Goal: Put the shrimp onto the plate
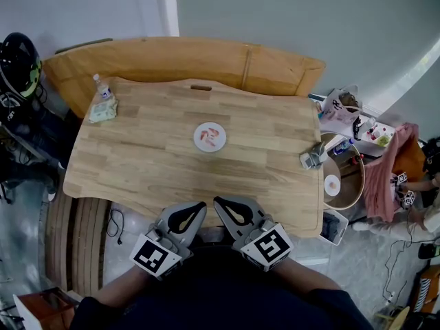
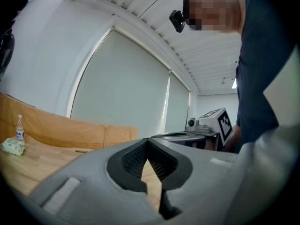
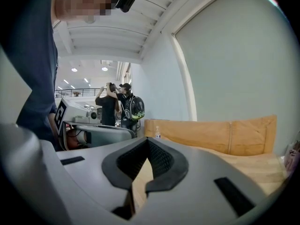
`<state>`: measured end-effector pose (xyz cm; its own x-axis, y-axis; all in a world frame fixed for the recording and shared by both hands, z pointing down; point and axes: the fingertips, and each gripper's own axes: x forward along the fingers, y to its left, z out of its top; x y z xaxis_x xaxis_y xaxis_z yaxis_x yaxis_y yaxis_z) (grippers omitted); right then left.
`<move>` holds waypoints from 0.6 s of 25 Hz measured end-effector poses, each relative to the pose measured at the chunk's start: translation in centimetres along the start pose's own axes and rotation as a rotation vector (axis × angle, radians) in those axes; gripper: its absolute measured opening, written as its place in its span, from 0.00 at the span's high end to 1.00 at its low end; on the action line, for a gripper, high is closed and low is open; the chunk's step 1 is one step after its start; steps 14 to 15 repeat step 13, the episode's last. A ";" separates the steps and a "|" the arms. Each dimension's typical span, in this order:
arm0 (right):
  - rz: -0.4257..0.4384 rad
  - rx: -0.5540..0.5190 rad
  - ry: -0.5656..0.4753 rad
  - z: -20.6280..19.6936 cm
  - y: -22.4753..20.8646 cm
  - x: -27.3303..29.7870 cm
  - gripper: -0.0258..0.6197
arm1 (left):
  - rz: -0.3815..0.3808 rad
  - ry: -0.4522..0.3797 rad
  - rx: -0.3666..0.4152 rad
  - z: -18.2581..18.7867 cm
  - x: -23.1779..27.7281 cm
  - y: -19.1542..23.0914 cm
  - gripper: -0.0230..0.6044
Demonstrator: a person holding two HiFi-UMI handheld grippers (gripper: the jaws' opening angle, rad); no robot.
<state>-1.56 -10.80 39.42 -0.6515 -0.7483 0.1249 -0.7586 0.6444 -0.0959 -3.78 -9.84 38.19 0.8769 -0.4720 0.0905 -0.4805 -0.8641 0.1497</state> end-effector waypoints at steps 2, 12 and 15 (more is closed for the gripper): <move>0.003 0.004 -0.007 0.1 0.0 0.0 0.95 | 0.002 -0.001 -0.001 -0.1 0.0 -0.1 0.97; 0.012 0.001 -0.012 0.4 -0.4 -0.1 0.95 | 0.011 0.012 -0.006 -0.2 0.2 0.0 0.97; 0.014 0.000 -0.014 0.6 -0.4 0.0 0.95 | 0.019 0.024 -0.011 -0.4 0.2 0.1 0.97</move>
